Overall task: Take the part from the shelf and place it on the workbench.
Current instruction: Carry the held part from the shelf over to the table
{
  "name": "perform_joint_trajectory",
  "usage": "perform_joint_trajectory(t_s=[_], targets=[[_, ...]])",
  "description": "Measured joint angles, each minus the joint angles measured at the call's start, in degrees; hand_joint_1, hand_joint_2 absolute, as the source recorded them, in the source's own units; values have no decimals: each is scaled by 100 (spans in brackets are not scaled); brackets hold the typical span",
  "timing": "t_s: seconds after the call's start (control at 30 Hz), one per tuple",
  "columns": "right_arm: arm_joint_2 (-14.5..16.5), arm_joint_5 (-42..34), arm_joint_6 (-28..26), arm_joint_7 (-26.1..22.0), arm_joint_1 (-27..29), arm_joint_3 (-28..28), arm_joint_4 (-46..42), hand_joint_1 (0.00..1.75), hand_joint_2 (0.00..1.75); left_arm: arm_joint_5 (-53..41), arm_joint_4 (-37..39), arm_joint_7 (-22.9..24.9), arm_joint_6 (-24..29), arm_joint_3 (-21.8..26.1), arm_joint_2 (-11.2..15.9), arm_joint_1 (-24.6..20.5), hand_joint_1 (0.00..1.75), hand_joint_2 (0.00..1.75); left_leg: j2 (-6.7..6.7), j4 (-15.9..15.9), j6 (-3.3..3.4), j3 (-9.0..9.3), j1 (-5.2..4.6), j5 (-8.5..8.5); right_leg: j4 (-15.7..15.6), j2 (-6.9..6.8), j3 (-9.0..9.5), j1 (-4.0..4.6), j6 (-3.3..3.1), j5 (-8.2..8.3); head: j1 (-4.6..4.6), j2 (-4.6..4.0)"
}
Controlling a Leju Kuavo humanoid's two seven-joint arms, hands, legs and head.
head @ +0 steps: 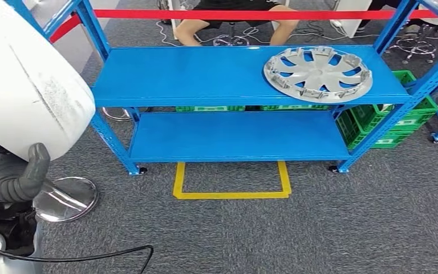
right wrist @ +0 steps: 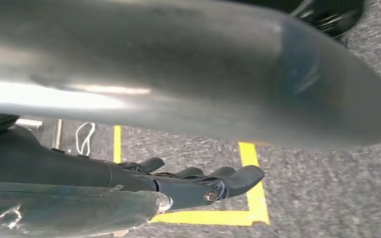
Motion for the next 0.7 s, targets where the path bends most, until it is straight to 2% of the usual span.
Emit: perform_joint_trajectory(t_s=[0.03, 0.1, 0.17, 0.2, 0.23, 0.3, 0.33, 0.37, 0.4, 0.47, 0.5, 0.53, 0.57, 0.63, 0.7], targets=[[1, 2, -14, 1, -4, -3, 0, 0, 0, 3, 1, 8, 13, -1, -2, -1, 175, 175, -42, 19, -25, -35, 5, 7, -161, 46, 91, -1, -20, 0, -4, 0], [5, 7, -30, 4, -14, -9, 0, 0, 0, 22, 3, 42, 25, -2, -3, -2, 175, 175, -122, 48, -87, -118, 15, 31, -232, -14, 104, -3, -53, -42, -7, 0], [16, 20, -62, 7, -22, -15, -2, 0, 0, 122, 3, 215, 51, 3, -2, -3, 175, 175, -45, 133, -162, -197, 4, -48, -268, -111, 96, -27, -102, -39, -24, 0], [21, 30, -84, 7, -23, -20, -4, 0, 0, 195, 7, 325, 74, 3, -2, -4, 175, 175, 47, 317, -203, -292, 1, -176, -288, -164, 94, -40, -126, -31, -44, 0], [24, 42, -103, 4, -22, -27, -5, 0, 0, 272, 15, 412, 98, 5, 0, -4, 175, 175, 152, 634, -241, -449, 9, -359, -297, -220, 89, -41, -144, -28, -63, 0], [23, 70, -124, -5, -16, -45, -7, 0, 0, 403, 43, 460, 130, 9, 5, -6, 175, 175, 243, 1456, -299, -856, 35, -710, -298, -343, 71, -36, -161, -27, -86, 0], [23, 86, -125, -12, -16, -56, -7, 0, 0, 449, 57, 462, 131, 14, 9, -6, 175, 175, 251, 1723, -317, -987, 45, -763, -298, -405, 69, -35, -161, -27, -86, 0], [24, 98, -126, -18, -18, -68, -7, 0, 0, 486, 69, 476, 123, 19, 12, -6, 175, 175, 258, 1768, -329, -1012, 54, -693, -296, -466, 71, -36, -161, -27, -86, 0], [25, 108, -123, -22, -24, -78, -7, 0, 0, 514, 77, 499, 103, 23, 15, -6, 175, 175, 278, 1567, -337, -916, 62, -515, -293, -523, 75, -38, -158, -27, -86, 0], [26, 128, -112, -29, -36, -102, -7, 0, 0, 610, 87, 531, 26, 29, 20, -7, 175, 175, 435, 771, -347, -524, 63, -90, -278, -622, 83, -32, -134, -30, -91, 0], [26, 139, -102, -37, -38, -117, -8, 0, 0, 662, 92, 512, -17, 29, 22, -9, 175, 175, 523, 415, -329, -358, 55, 35, -259, -662, 73, -18, -111, -32, -97, 0], [24, 151, -91, -46, -39, -132, -8, 0, 0, 709, 97, 473, -52, 32, 22, -7, 175, 175, 589, 203, -300, -270, 46, 90, -243, -701, 61, 0, -85, -31, -98, 0], [22, 163, -79, -55, -36, -146, -9, 0, 0, 743, 103, 431, -76, 38, 23, -1, 175, 175, 604, 127, -262, -259, 33, 89, -232, -747, 49, 17, -57, -27, -100, 0], [20, 182, -59, -69, -38, -162, -9, 0, 0, 782, 109, 367, -121, 54, 24, 17, 175, 175, 506, 129, -161, -309, 34, 114, -218, -824, 30, 13, -2, -32, -96, 0], [8, 203, -10, -102, -43, -168, -9, 0, 0, 875, 110, 227, -257, 59, 34, 34, 175, 175, 410, 124, -80, -339, 51, 154, -1, -667, -60, -7, 56, -220, -90, 0]])
